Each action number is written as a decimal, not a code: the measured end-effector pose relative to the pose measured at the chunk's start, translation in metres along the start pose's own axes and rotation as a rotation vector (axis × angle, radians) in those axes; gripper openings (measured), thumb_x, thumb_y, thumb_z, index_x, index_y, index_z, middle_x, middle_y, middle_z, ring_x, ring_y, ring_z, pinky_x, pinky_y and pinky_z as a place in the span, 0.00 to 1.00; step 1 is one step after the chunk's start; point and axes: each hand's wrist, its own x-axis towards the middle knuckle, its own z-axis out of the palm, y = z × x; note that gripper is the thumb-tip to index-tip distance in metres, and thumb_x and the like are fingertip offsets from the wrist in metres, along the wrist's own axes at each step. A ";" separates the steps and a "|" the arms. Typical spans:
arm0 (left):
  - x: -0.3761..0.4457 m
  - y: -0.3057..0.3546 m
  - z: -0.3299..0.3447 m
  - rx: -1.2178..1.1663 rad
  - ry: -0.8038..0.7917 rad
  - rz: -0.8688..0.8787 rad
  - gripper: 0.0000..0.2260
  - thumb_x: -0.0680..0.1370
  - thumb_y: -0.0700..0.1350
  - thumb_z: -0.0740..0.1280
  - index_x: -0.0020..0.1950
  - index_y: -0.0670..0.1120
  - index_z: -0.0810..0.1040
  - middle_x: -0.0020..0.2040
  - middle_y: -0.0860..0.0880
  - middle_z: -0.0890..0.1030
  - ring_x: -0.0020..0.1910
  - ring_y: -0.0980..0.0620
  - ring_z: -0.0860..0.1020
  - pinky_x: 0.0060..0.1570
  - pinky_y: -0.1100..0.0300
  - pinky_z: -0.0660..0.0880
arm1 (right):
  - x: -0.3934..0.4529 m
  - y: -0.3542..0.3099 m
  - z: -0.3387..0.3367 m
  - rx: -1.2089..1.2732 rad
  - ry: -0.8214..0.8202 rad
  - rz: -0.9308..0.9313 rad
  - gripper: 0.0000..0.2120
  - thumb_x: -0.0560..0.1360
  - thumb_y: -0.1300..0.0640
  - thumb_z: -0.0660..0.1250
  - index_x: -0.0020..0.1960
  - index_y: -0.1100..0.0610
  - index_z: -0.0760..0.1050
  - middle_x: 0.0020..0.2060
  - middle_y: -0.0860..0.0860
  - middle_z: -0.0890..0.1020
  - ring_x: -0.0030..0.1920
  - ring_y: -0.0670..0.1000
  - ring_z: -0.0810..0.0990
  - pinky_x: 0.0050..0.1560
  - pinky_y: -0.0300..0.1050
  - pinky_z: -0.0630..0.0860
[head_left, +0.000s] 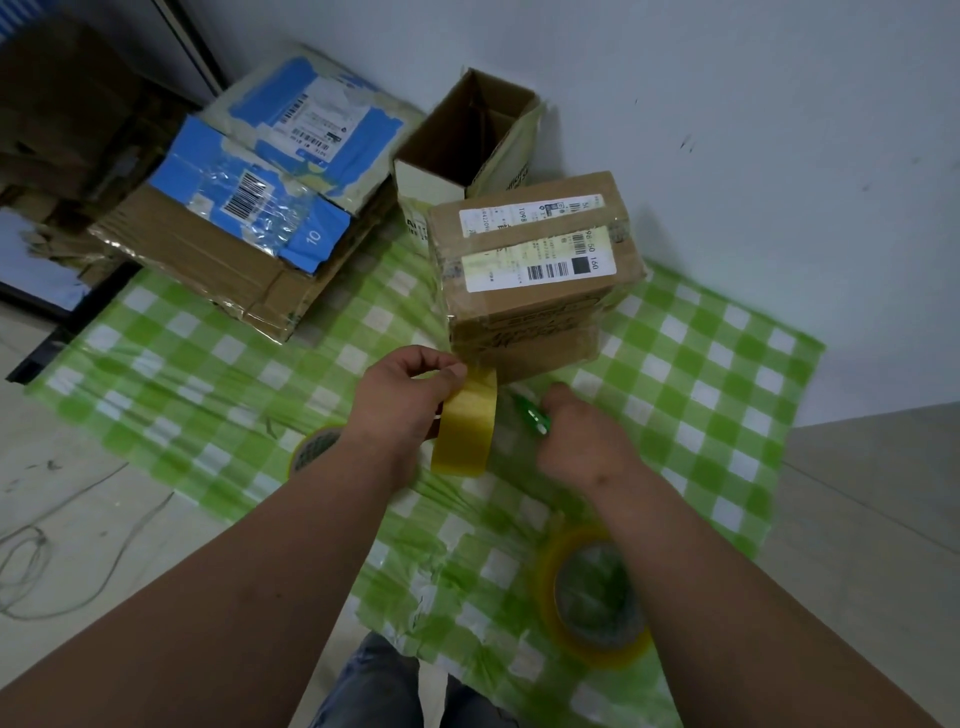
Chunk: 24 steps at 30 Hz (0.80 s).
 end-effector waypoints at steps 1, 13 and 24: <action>0.000 0.000 0.001 -0.007 0.003 -0.002 0.03 0.76 0.41 0.72 0.43 0.46 0.81 0.36 0.49 0.82 0.34 0.50 0.78 0.31 0.57 0.76 | -0.001 0.003 -0.005 0.008 -0.033 0.021 0.18 0.73 0.61 0.64 0.61 0.53 0.66 0.42 0.50 0.76 0.40 0.52 0.74 0.35 0.43 0.67; -0.004 0.001 0.008 -0.020 0.025 -0.016 0.03 0.78 0.42 0.70 0.45 0.45 0.81 0.42 0.44 0.81 0.41 0.45 0.77 0.41 0.50 0.76 | -0.029 0.012 -0.049 0.949 0.068 0.127 0.18 0.71 0.69 0.55 0.44 0.49 0.78 0.32 0.55 0.76 0.25 0.48 0.65 0.25 0.40 0.60; -0.009 -0.002 0.007 -0.092 0.030 -0.032 0.01 0.78 0.39 0.70 0.47 0.43 0.81 0.37 0.48 0.83 0.33 0.51 0.81 0.32 0.58 0.79 | -0.042 -0.007 -0.049 0.882 0.013 -0.225 0.03 0.73 0.48 0.69 0.47 0.44 0.80 0.26 0.38 0.72 0.25 0.39 0.68 0.32 0.38 0.64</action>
